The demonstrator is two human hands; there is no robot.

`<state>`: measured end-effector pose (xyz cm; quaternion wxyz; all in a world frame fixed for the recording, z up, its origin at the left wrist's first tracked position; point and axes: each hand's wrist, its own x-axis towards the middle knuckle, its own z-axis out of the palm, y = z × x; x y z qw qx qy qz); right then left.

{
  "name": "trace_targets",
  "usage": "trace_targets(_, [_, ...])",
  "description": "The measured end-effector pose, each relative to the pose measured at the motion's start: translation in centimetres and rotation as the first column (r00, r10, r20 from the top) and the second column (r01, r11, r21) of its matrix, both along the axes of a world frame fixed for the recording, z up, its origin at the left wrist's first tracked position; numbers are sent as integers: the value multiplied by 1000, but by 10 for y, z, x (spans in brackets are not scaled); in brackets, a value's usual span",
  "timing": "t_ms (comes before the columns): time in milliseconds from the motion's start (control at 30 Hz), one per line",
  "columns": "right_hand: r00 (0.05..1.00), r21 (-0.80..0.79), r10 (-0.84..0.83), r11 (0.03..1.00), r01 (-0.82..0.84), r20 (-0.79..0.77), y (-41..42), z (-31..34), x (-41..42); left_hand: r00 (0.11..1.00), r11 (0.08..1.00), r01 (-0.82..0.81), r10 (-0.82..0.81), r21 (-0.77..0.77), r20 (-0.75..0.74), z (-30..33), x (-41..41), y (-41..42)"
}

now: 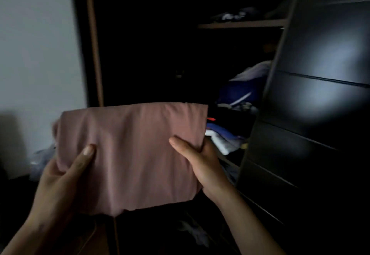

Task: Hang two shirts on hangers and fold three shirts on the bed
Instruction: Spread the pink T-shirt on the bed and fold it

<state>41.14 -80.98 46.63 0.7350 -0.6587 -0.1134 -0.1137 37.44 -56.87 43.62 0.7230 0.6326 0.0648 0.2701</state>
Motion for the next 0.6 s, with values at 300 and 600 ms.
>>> trace_targets(300, [921, -61, -357, 934, 352, -156, -139, -34, 42, 985, 950, 171, -162, 262, -55, 2, 97, -125])
trace_targets(600, [898, -269, -406, 896, 354, -170, -154, -27, 200, 931, 943, 331, -320, 39, -175, -3, 297, -149])
